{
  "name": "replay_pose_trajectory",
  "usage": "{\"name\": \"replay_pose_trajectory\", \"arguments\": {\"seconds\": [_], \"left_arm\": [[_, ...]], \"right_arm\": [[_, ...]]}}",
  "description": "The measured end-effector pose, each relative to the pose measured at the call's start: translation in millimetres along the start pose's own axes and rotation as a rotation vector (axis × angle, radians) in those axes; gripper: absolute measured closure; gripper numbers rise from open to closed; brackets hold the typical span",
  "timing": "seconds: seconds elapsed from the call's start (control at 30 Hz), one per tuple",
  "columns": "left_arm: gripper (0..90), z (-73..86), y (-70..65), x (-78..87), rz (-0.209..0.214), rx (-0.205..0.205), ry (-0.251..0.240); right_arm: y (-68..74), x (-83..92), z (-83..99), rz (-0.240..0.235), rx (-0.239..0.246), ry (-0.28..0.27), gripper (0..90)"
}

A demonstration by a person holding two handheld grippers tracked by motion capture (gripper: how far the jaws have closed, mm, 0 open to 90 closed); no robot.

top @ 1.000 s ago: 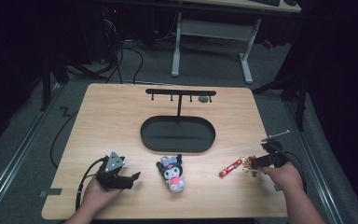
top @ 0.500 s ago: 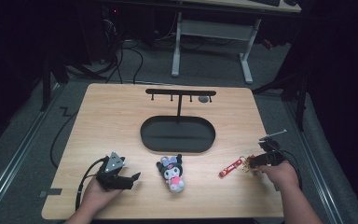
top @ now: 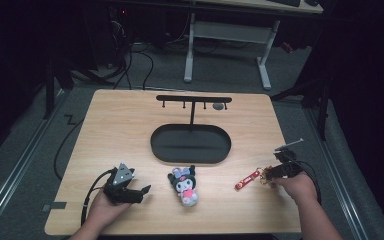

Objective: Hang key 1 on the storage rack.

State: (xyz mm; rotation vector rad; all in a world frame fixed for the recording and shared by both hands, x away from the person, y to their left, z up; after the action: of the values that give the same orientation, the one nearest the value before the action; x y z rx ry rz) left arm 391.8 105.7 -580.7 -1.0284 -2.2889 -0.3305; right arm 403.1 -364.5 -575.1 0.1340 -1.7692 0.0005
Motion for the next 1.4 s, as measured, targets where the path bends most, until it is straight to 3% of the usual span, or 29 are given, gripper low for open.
{"name": "replay_pose_trajectory", "arguments": {"seconds": [0.37,0.7,0.9,1.07,1.4], "left_arm": [[15.1,1.4,-0.5,-0.7,0.004,-0.002,0.011],[15.1,1.2,-2.4,-1.4,0.008,-0.004,0.009],[15.1,1.2,-3.3,-1.7,0.013,-0.005,0.009],[15.1,0.8,-3.7,-1.8,0.014,-0.006,0.008],[15.1,1.1,-4.6,-2.4,0.02,-0.008,0.012]], "right_arm": [[5.3,9.6,-3.3,0.025,0.049,-0.013,64.7],[23.6,41.2,-0.7,0.03,0.126,0.002,65.1],[34.4,71.7,-1.2,0.051,0.187,0.003,65.2],[40.4,86.8,-1.9,0.06,0.207,-0.002,65.3],[61.2,113.0,-6.7,0.035,0.254,-0.007,65.3]]}}
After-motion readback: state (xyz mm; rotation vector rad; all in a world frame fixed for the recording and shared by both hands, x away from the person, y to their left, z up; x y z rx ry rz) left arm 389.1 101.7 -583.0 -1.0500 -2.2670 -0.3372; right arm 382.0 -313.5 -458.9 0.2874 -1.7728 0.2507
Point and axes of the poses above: each handheld gripper's, and its own axes: x roughly backward along the jaws, z roughly out of its underside, y roughly to its left, the point moved 9 cm from there along -x, roughly forward along the jaws, and after that the axes turned 2 degrees about z, right-handed, at the moved point
